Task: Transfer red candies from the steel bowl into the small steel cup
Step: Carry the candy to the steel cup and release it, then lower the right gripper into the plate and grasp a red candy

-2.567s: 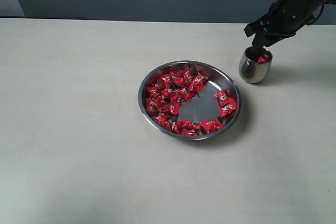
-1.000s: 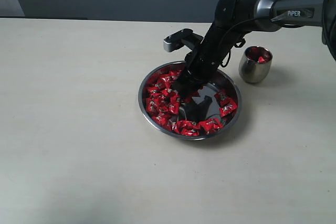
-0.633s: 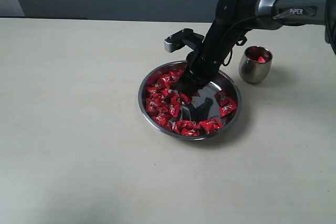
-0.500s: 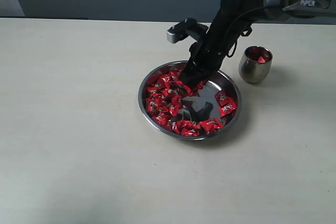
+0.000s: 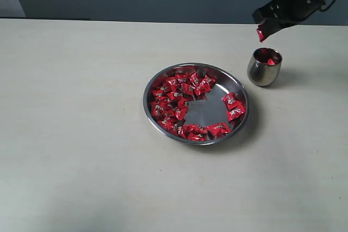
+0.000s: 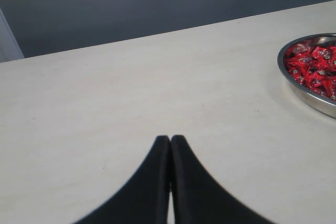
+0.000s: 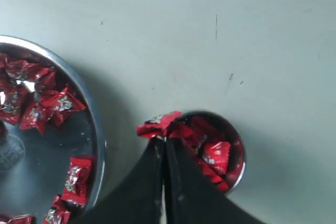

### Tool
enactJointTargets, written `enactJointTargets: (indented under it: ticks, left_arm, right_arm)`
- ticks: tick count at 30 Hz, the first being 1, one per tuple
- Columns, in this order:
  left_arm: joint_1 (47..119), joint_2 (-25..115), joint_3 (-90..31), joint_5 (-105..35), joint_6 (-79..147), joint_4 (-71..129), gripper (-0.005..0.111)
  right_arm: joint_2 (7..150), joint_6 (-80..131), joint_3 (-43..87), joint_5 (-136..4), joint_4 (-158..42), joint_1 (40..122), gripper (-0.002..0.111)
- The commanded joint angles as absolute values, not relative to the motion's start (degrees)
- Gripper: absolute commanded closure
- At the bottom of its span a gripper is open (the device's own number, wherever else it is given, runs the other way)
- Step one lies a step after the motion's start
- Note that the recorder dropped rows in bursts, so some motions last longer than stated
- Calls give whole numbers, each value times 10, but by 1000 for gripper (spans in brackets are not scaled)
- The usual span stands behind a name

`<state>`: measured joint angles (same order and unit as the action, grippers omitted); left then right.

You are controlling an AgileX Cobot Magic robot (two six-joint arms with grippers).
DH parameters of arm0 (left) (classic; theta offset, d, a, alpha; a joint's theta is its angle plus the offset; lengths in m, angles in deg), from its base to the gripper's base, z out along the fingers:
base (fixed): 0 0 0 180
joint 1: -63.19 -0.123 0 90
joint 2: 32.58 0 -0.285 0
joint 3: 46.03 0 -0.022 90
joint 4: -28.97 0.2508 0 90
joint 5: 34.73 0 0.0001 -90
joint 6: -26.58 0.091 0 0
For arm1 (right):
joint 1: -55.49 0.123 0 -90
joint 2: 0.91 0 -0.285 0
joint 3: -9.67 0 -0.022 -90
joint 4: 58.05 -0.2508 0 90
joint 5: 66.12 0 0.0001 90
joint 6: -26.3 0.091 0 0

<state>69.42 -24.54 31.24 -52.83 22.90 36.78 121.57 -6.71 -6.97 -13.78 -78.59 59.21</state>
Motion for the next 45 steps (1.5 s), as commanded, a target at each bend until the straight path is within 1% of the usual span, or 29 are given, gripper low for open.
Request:
enactJointTargets:
  ticks: [1,2,4,5,10,13,18,22,30,35,38,45]
  left_arm:
    - [696,-248,312,-525,227,367,106]
    - [696,-248,312,-525,227,367,106]
    - [696,-248,312,-525,227,367,106]
    - [696,-248,312,-525,227,367,106]
    - [696,-248,312,-525,227,367,106]
    - [696,-248,312,-525,227,367,106]
    - [696,-248,312,-525,227,367,106]
    - [696,-248,312,-525,227,367,106]
    - [696,-248,312,-525,227,367,106]
    - [696,-248,312,-525,227,367,106]
    - [696,-248,312,-525,227,367,106]
    - [696,-248,312,-525,227,367,106]
  right_arm:
    - [1221,-54,-71,-141,-777,582,108]
    - [1224,-38,-71,-141,-771,582,108]
    - [1231,-6,-71,-143,-734,582,105]
    - [1235,-2,-71,-143,-723,582,100]
    - [1247,4,-71,-144,-721,582,81]
    - [1251,4,-71,-145,-723,582,74]
    - [1247,-12,-71,-145,-792,585,74]
    - [1246,-60,-71,-138,-858,607,74]
    - [1276,-102,-71,-139,-851,704,74]
    - [1306,-97,-71,-150,-772,750,74]
    - [1324,-80,-71,-155,-742,763,74]
    - [1350,-80,-71,-170,-742,770,74]
